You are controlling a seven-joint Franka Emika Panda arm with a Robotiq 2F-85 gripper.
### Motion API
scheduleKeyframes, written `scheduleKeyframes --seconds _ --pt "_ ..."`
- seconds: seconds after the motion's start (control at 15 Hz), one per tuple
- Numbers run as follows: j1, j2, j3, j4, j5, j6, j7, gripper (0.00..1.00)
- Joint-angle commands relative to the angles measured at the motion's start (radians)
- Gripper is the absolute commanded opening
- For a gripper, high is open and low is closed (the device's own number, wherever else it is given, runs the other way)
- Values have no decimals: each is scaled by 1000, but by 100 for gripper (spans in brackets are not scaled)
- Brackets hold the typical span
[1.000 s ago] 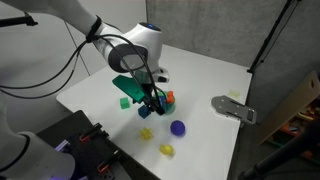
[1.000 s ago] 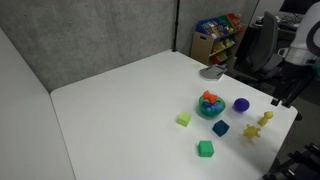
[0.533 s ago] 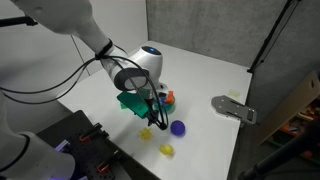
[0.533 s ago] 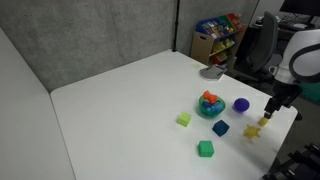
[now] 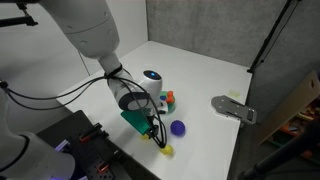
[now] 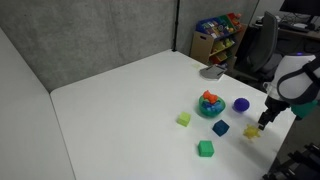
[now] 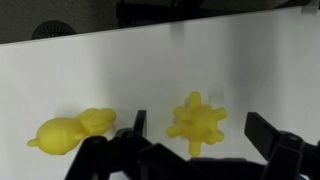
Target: Put the round yellow toy in the bowl
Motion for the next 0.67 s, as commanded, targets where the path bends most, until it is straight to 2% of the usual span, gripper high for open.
scheduleKeyframes --seconds 0.0,0.6 --pt "-65 88 63 39 42 70 -17 100" --pt "-170 209 175 68 37 198 -18 100"
